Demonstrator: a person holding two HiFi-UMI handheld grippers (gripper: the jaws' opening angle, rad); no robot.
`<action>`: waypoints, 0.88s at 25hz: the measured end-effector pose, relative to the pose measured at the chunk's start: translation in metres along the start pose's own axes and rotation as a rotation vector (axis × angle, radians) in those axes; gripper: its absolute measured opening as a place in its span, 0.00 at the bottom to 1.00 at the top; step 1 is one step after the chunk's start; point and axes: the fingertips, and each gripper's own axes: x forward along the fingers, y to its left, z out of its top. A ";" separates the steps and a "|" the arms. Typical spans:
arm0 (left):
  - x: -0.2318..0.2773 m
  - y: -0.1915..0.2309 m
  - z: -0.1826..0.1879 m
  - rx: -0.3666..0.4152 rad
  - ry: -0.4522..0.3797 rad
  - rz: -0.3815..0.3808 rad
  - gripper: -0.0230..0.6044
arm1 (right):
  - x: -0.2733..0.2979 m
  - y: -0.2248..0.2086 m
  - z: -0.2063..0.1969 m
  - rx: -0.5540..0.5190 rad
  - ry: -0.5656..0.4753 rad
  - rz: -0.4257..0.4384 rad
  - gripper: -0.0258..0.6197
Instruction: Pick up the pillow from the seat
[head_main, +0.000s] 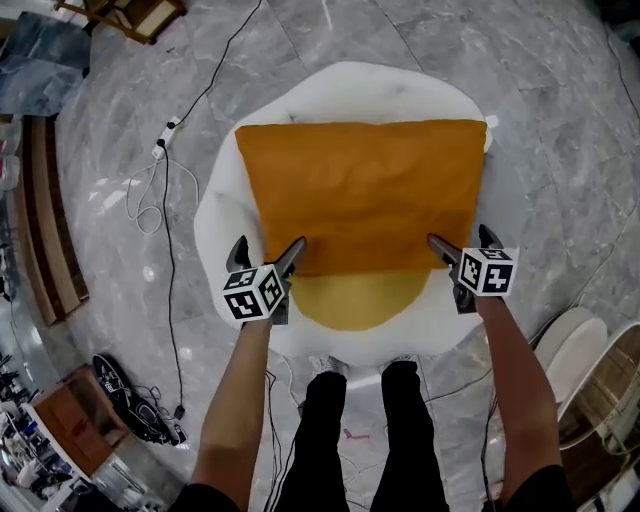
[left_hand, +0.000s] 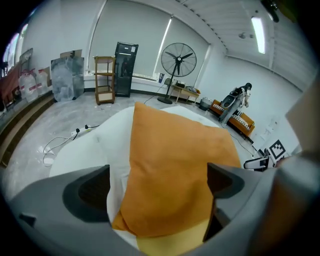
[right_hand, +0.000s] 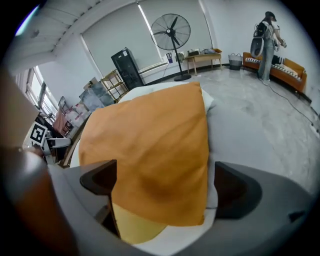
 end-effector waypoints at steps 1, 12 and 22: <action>0.009 0.003 -0.001 -0.001 0.001 0.001 0.99 | 0.008 -0.004 -0.001 0.021 0.004 0.009 0.95; 0.070 0.006 0.000 0.075 0.049 -0.121 0.99 | 0.065 -0.012 0.006 0.126 0.003 0.192 0.95; 0.079 -0.023 -0.007 0.116 0.105 -0.188 0.65 | 0.060 -0.001 0.005 0.062 0.052 0.157 0.60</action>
